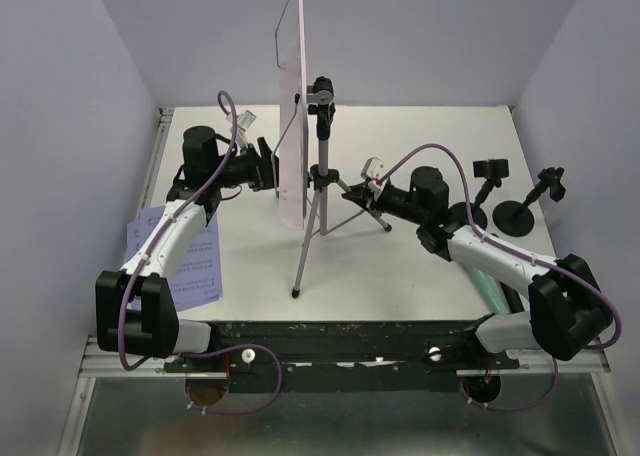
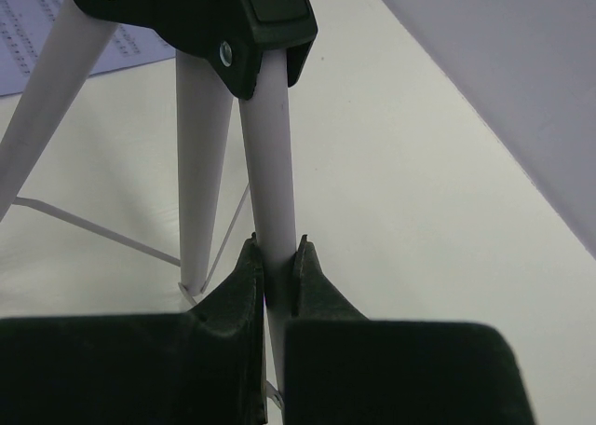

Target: Pack up the instrument practice props

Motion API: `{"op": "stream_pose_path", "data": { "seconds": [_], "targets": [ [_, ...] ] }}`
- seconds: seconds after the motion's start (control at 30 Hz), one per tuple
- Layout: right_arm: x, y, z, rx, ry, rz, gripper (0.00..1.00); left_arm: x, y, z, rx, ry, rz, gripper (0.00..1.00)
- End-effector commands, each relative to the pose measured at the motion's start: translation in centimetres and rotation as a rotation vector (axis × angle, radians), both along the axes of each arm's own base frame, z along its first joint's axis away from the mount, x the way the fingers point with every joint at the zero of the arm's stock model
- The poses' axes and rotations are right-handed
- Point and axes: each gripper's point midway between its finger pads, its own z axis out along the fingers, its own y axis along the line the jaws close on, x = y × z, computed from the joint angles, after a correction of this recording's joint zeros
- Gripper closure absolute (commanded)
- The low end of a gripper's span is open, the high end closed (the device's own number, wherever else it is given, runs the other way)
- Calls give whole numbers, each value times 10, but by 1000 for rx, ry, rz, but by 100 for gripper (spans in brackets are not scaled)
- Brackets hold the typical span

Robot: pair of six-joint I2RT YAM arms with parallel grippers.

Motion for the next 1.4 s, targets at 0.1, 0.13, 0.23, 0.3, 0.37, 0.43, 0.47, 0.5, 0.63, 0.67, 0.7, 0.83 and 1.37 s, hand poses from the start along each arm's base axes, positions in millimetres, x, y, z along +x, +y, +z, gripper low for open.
{"op": "stream_pose_path", "data": {
  "seconds": [0.1,0.13,0.23,0.3,0.37,0.43,0.47,0.5,0.63,0.67,0.7,0.83,1.37],
  "targets": [
    [-46,-30,-114,-175,459,-53,100,13,6,-3,52,-20,75,8],
    [-46,-31,-114,-175,461,-54,100,14,6,-5,55,-17,79,8],
    [-47,-30,-114,-176,460,-49,100,15,5,-3,49,-32,68,8],
    [-46,-30,-113,-174,458,-50,100,12,1,2,33,-47,43,8],
    [-46,-30,-114,-176,458,-50,100,9,-2,8,22,-66,18,7],
    [-46,-30,-115,-177,461,-52,100,3,-6,12,10,-83,-20,7],
    [-45,-31,-114,-176,460,-54,100,0,-7,13,7,-90,-41,7],
    [-45,-31,-115,-177,462,-55,100,-3,-7,14,4,-92,-57,6],
    [-46,-31,-114,-175,458,-55,100,-10,-8,17,-4,-108,-95,5],
    [-46,-31,-115,-174,459,-55,100,-12,-9,18,-14,-105,-105,5],
    [-47,-31,-116,-175,462,-54,100,-14,-10,19,-22,-104,-120,5],
    [-47,-31,-115,-172,459,-54,100,-6,-9,20,-18,-98,-86,5],
    [-49,-31,-117,-171,465,-53,100,18,-8,-14,88,-55,22,7]
  ]
}}
